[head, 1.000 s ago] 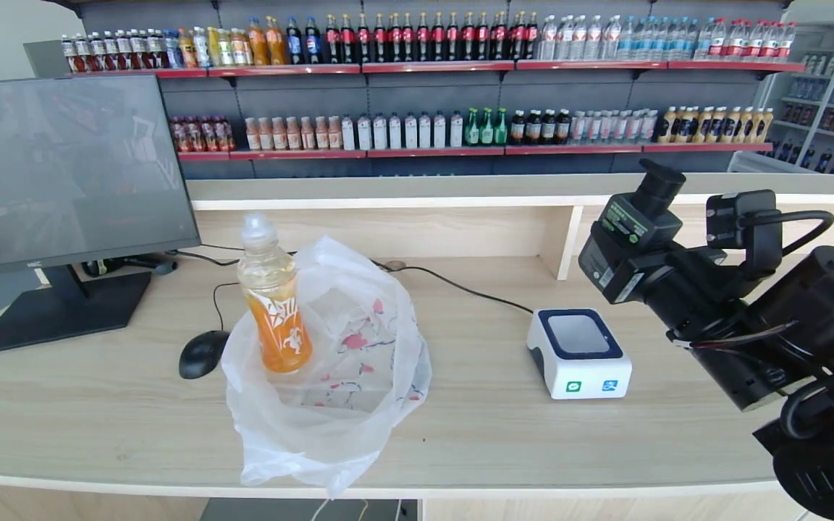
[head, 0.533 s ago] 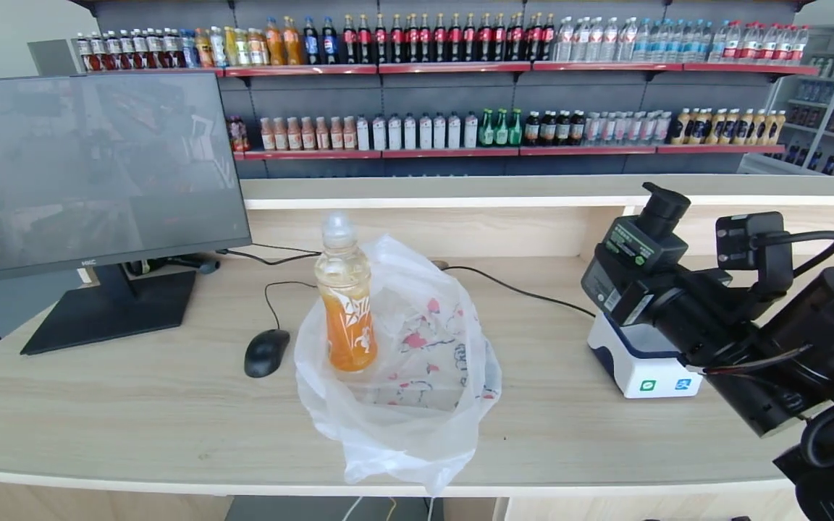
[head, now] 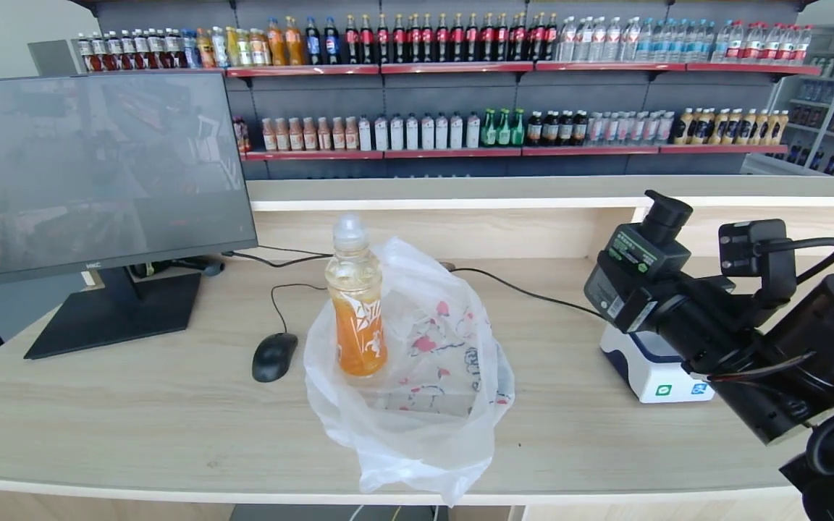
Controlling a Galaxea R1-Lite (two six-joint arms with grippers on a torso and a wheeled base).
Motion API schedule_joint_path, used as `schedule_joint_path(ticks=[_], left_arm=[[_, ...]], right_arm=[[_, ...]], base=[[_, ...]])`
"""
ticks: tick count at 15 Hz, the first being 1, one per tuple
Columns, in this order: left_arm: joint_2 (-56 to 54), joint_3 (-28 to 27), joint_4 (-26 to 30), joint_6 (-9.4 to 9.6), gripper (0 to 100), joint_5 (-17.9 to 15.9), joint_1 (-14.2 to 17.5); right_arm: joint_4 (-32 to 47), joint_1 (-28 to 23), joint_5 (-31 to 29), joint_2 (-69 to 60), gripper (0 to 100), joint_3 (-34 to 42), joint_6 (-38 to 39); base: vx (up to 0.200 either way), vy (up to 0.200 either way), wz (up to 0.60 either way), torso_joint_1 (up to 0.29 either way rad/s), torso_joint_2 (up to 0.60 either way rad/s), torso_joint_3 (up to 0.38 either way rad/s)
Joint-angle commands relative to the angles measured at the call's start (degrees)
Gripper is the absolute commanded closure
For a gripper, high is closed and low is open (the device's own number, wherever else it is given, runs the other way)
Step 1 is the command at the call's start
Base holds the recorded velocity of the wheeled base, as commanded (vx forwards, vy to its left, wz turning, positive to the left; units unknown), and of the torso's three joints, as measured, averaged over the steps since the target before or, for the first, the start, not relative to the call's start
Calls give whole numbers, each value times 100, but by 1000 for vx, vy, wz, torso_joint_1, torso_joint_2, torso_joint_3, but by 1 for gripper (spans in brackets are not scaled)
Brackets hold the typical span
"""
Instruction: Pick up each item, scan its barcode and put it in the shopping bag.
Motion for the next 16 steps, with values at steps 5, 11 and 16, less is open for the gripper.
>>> schedule_joint_path(ticks=[5, 11, 16], left_arm=[[-2, 1, -7, -2, 100, 0, -5], [-2, 1, 1, -2, 100, 0, 4], [-2, 10, 1, 60, 100, 0, -5]], right_arm=[[-6, 113, 5, -118, 100, 42, -58], [-6, 966, 13, 66, 100, -63, -119], [-6, 1054, 13, 796, 100, -397, -102]], base=[[0, 0, 360, -2, -1, 4], [0, 0, 0, 0, 0, 0], [0, 0, 0, 0, 0, 0]])
